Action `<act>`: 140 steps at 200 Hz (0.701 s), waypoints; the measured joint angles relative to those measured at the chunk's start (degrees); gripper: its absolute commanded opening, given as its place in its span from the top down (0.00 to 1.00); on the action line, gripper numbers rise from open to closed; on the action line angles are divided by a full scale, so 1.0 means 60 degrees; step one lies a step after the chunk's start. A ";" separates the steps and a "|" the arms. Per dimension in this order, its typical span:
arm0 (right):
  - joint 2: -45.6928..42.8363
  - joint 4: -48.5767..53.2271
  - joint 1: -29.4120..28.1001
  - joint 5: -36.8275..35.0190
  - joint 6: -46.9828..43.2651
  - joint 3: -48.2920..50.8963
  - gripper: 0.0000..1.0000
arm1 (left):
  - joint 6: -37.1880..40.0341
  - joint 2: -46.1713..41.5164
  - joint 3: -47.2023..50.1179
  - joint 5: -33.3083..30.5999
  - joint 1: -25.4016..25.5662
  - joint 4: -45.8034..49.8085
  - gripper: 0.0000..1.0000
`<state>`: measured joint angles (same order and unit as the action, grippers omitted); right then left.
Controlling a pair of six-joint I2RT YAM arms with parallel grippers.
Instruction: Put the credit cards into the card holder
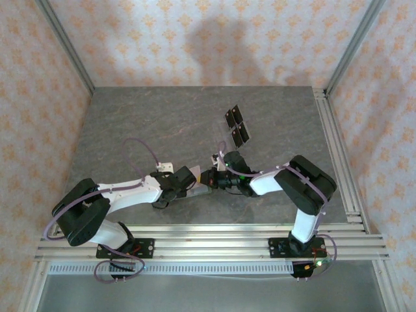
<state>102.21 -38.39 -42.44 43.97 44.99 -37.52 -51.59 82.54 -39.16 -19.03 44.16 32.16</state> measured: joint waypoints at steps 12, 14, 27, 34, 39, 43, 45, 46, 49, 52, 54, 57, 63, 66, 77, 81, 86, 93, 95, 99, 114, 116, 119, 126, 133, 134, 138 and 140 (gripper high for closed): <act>0.0000 0.0044 0.0000 0.0004 0.0000 0.0000 1.00 | 0.0000 0.0000 0.0000 0.0000 0.0000 -0.0004 0.00; 0.0004 0.0047 0.0000 0.0004 0.0000 0.0000 1.00 | 0.0000 -0.0004 0.0000 0.0000 0.0000 -0.0004 0.00; 0.0007 0.0036 0.0000 0.0007 0.0004 0.0000 1.00 | -0.0004 -0.0004 0.0000 0.0000 0.0000 -0.0004 0.00; 0.0018 0.0029 0.0000 0.0022 0.0004 0.0000 1.00 | -0.0004 -0.0004 0.0000 0.0000 0.0000 -0.0004 0.00; 0.0040 0.0015 0.0000 0.0040 0.0007 0.0000 1.00 | -0.0004 -0.0004 0.0000 0.0000 0.0000 -0.0004 0.00; 0.0069 -0.0011 0.0000 0.0058 0.0007 0.0000 1.00 | 0.0000 -0.0004 0.0000 0.0000 0.0000 -0.0004 0.00; 0.0080 -0.0018 0.0000 0.0066 0.0007 0.0000 1.00 | 0.0000 -0.0004 0.0000 0.0000 0.0000 -0.0004 0.00; 0.0091 -0.0022 0.0000 0.0069 0.0007 0.0000 1.00 | 0.0000 -0.0004 0.0000 0.0000 0.0000 -0.0004 0.00; 0.0117 -0.0036 0.0000 0.0080 0.0011 0.0000 1.00 | 0.0000 -0.0004 0.0000 0.0000 0.0000 -0.0007 0.00; 0.0146 -0.0044 0.0000 0.0091 0.0011 0.0000 1.00 | 0.0000 -0.0004 0.0000 0.0000 0.0000 -0.0004 0.00; 0.0171 -0.0047 0.0000 0.0102 0.0015 -0.0004 1.00 | 0.0000 -0.0004 0.0000 0.0000 0.0000 -0.0004 0.00; 0.0211 -0.0055 0.0000 0.0113 0.0036 -0.0007 1.00 | -0.0004 -0.0004 0.0000 0.0000 0.0000 -0.0004 0.00; 0.0280 -0.0062 0.0000 0.0127 0.0047 -0.0015 1.00 | -0.0004 -0.0004 0.0000 0.0000 0.0000 -0.0004 0.00; 0.0321 -0.0066 0.0000 0.0138 0.0051 -0.0015 1.00 | -0.0004 -0.0004 0.0000 0.0000 0.0000 -0.0004 0.00; 0.0452 -0.0109 0.0000 0.0168 0.0084 -0.0018 1.00 | 0.0000 -0.0004 0.0004 -0.0004 0.0000 -0.0007 0.00; 0.0492 -0.0113 0.0000 0.0178 0.0102 -0.0018 1.00 | -0.0004 -0.0004 0.0004 -0.0004 0.0000 -0.0007 0.00; 0.0528 -0.0113 0.0000 0.0178 0.0117 -0.0018 1.00 | -0.0004 -0.0004 0.0004 -0.0004 0.0000 -0.0007 0.00; 0.0561 -0.0117 -0.0004 0.0182 0.0135 -0.0018 1.00 | -0.0004 -0.0007 0.0018 -0.0004 0.0000 -0.0015 0.00; 0.0568 -0.0120 -0.0004 0.0182 0.0153 -0.0018 1.00 | -0.0004 -0.0011 0.0022 -0.0007 0.0000 -0.0018 0.00; 0.0576 -0.0120 -0.0004 0.0186 0.0157 -0.0018 1.00 | -0.0007 -0.0015 0.0029 -0.0011 0.0000 -0.0022 0.00; 0.0601 -0.0197 -0.0007 0.0219 0.0189 -0.0018 1.00 | -0.0007 -0.0044 0.0047 -0.0015 0.0000 -0.0040 0.00; 0.0605 -0.0208 -0.0011 0.0219 0.0193 -0.0022 1.00 | -0.0004 -0.0047 0.0047 -0.0018 0.0000 -0.0040 0.00; 0.0619 -0.0226 -0.0011 0.0237 0.0222 -0.0029 1.00 | -0.0007 -0.0047 0.0047 -0.0018 0.0000 -0.0040 0.00; 0.0637 -0.0270 -0.0022 0.0255 0.0240 -0.0044 1.00 | -0.0007 -0.0047 0.0047 -0.0018 0.0000 -0.0040 0.00; 0.0641 -0.0288 -0.0025 0.0255 0.0255 -0.0051 1.00 | -0.0004 -0.0047 0.0055 -0.0018 0.0000 -0.0047 0.00; 0.0641 -0.0295 -0.0025 0.0251 0.0259 -0.0051 1.00 | -0.0007 -0.0047 0.0055 -0.0018 0.0000 -0.0047 0.00; 0.0641 -0.0306 -0.0029 0.0251 0.0259 -0.0051 1.00 | -0.0007 -0.0051 0.0055 -0.0018 0.0000 -0.0044 0.00; 0.0641 -0.0321 -0.0029 0.0248 0.0259 -0.0051 1.00 | -0.0007 -0.0051 0.0055 -0.0018 0.0000 -0.0047 0.00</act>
<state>106.06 -40.32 -42.61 45.45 46.54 -37.82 -51.64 82.24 -38.83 -19.14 44.16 31.88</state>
